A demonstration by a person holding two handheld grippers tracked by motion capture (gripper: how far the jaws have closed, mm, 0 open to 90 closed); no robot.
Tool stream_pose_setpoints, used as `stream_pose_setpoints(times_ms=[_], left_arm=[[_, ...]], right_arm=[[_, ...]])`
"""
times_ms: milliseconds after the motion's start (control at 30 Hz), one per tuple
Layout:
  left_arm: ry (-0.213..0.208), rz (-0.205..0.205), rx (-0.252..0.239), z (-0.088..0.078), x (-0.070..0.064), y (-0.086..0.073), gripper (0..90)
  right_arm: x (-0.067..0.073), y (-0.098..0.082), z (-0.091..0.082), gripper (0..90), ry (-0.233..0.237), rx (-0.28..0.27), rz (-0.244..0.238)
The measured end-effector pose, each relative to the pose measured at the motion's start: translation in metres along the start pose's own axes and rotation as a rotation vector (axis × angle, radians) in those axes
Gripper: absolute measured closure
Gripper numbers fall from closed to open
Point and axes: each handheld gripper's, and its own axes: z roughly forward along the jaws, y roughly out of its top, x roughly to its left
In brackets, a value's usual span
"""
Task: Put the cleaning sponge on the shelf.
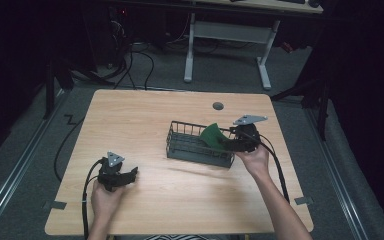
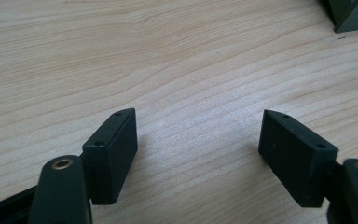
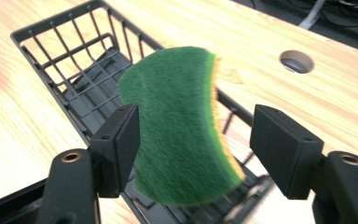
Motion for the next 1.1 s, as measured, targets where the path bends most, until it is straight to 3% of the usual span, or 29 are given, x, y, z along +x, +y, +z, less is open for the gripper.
stream_pose_setpoints(times_ms=[300, 500, 800, 1100], left_arm=[[0.000, 0.001, 0.001, 0.000, 0.000, 0.000, 28.4], [0.000, 0.000, 0.001, 0.000, 0.000, 0.000, 28.4], [0.000, 0.000, 0.000, 0.000, 0.000, 0.000, 28.4], [0.000, 0.000, 0.001, 0.000, 0.000, 0.000, 28.4]], right_arm=[[-0.018, -0.020, -0.034, 37.1, -0.048, -0.064, 0.081], [-0.026, -0.044, -0.051, 37.9, -0.075, -0.093, 0.129], [-0.041, -0.098, -0.057, 38.4, -0.103, -0.098, 0.239], [-0.045, -0.127, -0.056, 38.5, -0.123, -0.093, 0.287]])
